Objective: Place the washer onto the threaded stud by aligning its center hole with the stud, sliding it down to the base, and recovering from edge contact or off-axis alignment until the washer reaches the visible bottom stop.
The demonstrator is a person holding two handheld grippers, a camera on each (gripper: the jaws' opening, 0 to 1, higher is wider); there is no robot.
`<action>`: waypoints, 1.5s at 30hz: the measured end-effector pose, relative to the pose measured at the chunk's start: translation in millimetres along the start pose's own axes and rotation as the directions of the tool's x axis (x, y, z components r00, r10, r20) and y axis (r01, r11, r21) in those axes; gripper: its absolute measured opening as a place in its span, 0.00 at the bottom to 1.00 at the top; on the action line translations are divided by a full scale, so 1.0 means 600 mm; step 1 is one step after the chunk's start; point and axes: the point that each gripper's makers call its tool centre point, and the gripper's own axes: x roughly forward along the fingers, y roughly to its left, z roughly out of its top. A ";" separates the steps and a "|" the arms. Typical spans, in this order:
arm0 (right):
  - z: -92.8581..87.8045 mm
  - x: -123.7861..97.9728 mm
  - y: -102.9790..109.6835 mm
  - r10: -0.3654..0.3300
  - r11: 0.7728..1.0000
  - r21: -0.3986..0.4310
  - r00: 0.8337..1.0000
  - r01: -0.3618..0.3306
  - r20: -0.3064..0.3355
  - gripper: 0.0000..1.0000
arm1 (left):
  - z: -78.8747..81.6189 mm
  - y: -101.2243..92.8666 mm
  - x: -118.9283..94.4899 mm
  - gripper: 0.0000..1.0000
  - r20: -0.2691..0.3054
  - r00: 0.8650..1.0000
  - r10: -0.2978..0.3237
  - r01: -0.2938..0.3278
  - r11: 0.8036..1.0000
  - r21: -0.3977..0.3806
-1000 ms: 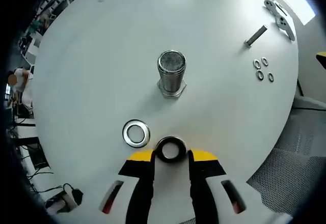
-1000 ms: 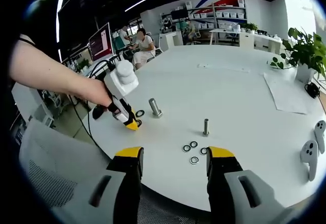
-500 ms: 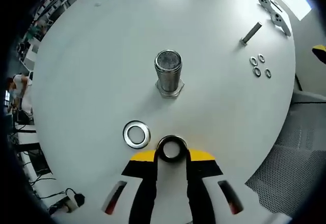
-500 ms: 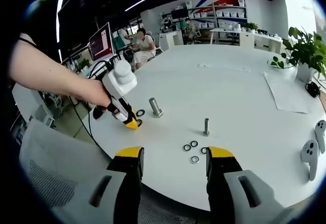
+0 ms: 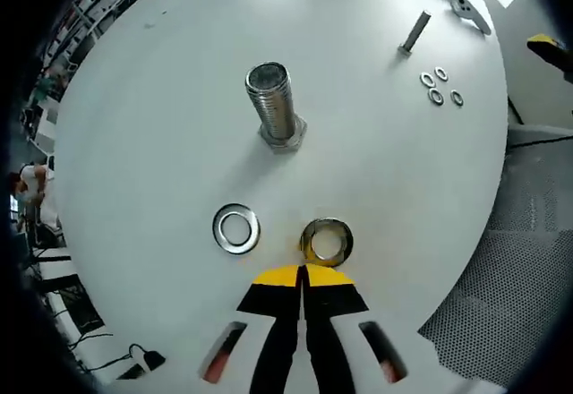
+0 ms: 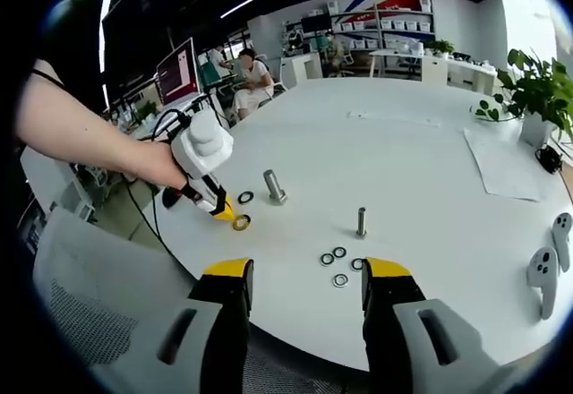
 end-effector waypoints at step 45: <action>0.002 0.001 0.014 0.032 0.999 -0.001 0.999 -0.032 -0.001 0.51 | 0.000 -0.029 -0.023 0.29 0.111 0.994 -0.013 0.028 0.990 -0.135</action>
